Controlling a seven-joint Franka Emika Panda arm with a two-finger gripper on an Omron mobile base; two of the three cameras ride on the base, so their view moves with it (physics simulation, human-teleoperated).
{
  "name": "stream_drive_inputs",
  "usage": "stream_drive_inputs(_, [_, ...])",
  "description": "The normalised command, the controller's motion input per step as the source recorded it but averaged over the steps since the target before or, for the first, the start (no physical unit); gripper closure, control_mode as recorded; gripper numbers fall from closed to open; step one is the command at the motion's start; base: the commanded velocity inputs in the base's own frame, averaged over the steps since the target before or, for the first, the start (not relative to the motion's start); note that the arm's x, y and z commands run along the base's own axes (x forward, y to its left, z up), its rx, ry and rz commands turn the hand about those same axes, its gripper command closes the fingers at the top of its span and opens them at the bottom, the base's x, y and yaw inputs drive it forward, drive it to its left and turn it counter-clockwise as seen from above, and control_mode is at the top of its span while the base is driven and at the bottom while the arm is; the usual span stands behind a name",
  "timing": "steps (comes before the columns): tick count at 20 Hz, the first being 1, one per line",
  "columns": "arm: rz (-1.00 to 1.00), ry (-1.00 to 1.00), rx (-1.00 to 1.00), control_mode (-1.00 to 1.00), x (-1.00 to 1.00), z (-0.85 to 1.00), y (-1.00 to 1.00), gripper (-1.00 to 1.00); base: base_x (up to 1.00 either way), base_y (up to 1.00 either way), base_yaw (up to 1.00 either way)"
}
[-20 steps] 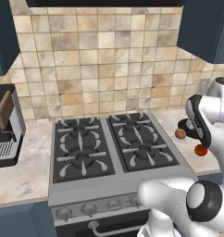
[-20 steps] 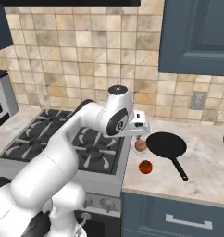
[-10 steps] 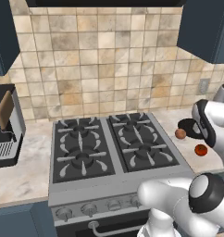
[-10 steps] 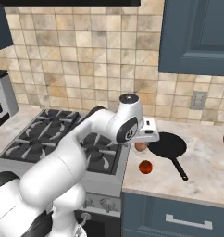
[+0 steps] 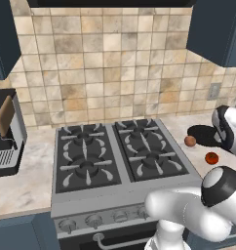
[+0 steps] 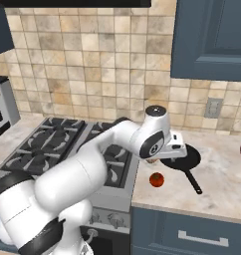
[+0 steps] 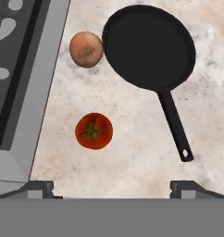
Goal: Place the pan on the front right burner on the stove. Then place the tomato and the onion in the pan and turn on the front right burner.
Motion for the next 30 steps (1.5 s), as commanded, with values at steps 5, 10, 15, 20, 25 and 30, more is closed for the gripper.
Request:
stream_drive_inputs(5, [0.0, 0.03, 0.0, -1.0, 0.0, -0.08, -0.33, -1.0, 0.0, 0.0, 0.0])
stream_drive_inputs(10, [0.0, 0.01, 0.0, -1.0, 0.0, -0.39, -0.19, -1.0, 0.0, 0.0, 0.0])
stream_drive_inputs(15, [0.0, 0.01, 0.0, -1.0, 0.0, -0.3, -0.1, -1.0, 0.0, 0.0, 0.0])
stream_drive_inputs(20, [0.0, 0.0, 0.0, -1.0, 0.0, -0.15, -0.14, -1.0, 0.0, 0.0, 0.0])
stream_drive_inputs(25, [0.0, 0.0, 0.0, -1.0, 0.0, -0.06, -0.19, -1.0, 0.0, 0.0, 0.0])
stream_drive_inputs(30, [0.0, 0.0, 0.0, -1.0, 0.22, -0.1, -0.01, -1.0, 0.0, 0.0, 0.0])
